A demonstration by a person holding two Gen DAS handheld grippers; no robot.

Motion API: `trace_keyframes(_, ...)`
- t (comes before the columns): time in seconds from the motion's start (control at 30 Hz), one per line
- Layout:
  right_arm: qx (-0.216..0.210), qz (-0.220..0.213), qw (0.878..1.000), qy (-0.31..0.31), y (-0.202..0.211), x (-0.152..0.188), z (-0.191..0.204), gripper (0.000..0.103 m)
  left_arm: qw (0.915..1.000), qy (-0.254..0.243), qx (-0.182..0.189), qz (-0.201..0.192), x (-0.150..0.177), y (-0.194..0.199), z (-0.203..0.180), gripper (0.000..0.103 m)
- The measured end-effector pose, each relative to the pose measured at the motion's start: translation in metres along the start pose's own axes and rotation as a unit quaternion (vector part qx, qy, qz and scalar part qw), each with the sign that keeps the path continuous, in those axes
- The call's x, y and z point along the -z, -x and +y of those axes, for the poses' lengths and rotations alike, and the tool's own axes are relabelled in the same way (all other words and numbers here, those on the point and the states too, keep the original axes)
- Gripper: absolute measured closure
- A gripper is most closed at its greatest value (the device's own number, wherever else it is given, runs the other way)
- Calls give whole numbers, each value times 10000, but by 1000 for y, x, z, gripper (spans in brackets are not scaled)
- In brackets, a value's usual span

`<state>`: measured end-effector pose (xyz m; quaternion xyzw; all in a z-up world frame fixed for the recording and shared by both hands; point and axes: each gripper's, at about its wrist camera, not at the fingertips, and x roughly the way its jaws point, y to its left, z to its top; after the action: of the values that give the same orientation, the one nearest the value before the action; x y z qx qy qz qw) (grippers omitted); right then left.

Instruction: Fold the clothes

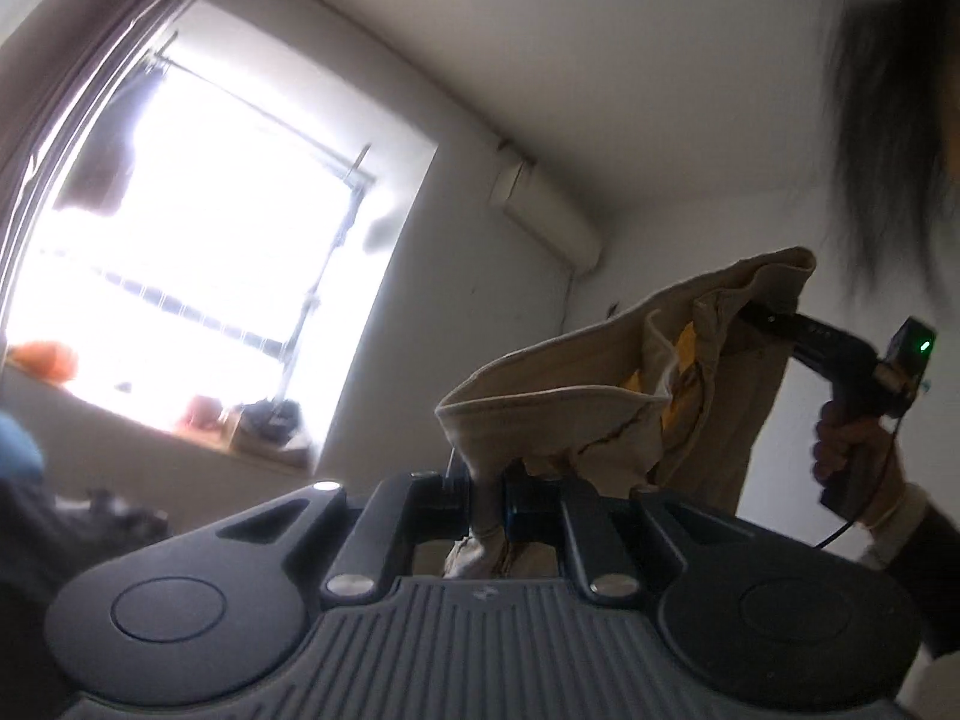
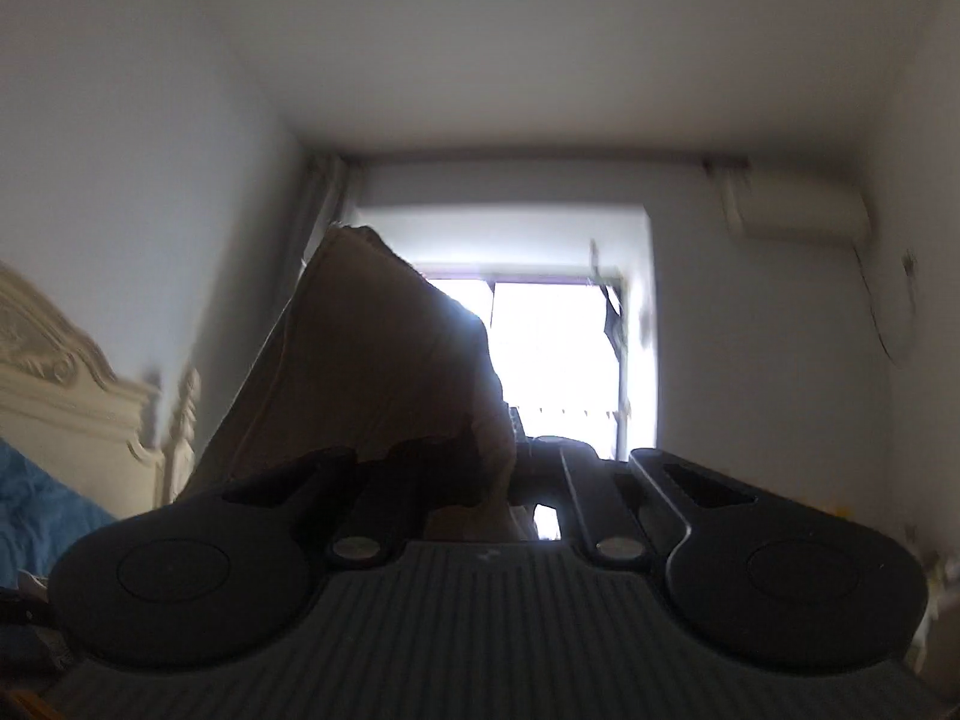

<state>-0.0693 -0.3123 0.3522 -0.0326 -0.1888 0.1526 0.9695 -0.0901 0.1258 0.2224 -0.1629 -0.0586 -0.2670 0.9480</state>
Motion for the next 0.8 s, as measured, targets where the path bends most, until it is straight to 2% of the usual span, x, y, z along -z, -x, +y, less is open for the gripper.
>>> trace_keyframes(0.07, -288, -79, 9995, 126, -1, -11, 1, 99, 9999, 134, 10, 54, -5, 13, 2, 93)
trace_keyframes(0.17, -835, 167, 9963, 128, -13, 0, 1, 99, 9980, 512, -67, 358, 11, 32, 17, 93)
trace_keyframes(0.27, -1625, 750, 9837, -184, -39, 38, 3, 99, 9911, 918, -546, 793, 54, 54, 45, 93)
trace_keyframes(0.37, -2379, 1505, 9584, -466, -73, 98, 24, 99, 9758, 1347, -1291, 1138, 93, 97, 65, 93)
trace_keyframes(0.43, -2863, 2065, 9337, -597, -99, 145, 46, 99, 9583, 1695, -1839, 1380, 119, 127, 76, 93)
trace_keyframes(0.53, -3485, 2955, 8864, -749, -138, 220, 98, 99, 9217, 2217, -2708, 1674, 165, 167, 89, 93)
trace_keyframes(0.6, -3830, 3456, 8537, -713, -159, 265, 148, 99, 8983, 2540, -3136, 1737, 183, 187, 96, 93)
trace_keyframes(0.7, -4297, 3836, 8155, -567, -187, 311, 220, 99, 8681, 2871, -3624, 1809, 202, 212, 106, 93)
trace_keyframes(0.8, -4644, 4116, 7827, -487, -212, 329, 291, 99, 8399, 3169, -3915, 2022, 219, 225, 121, 93)
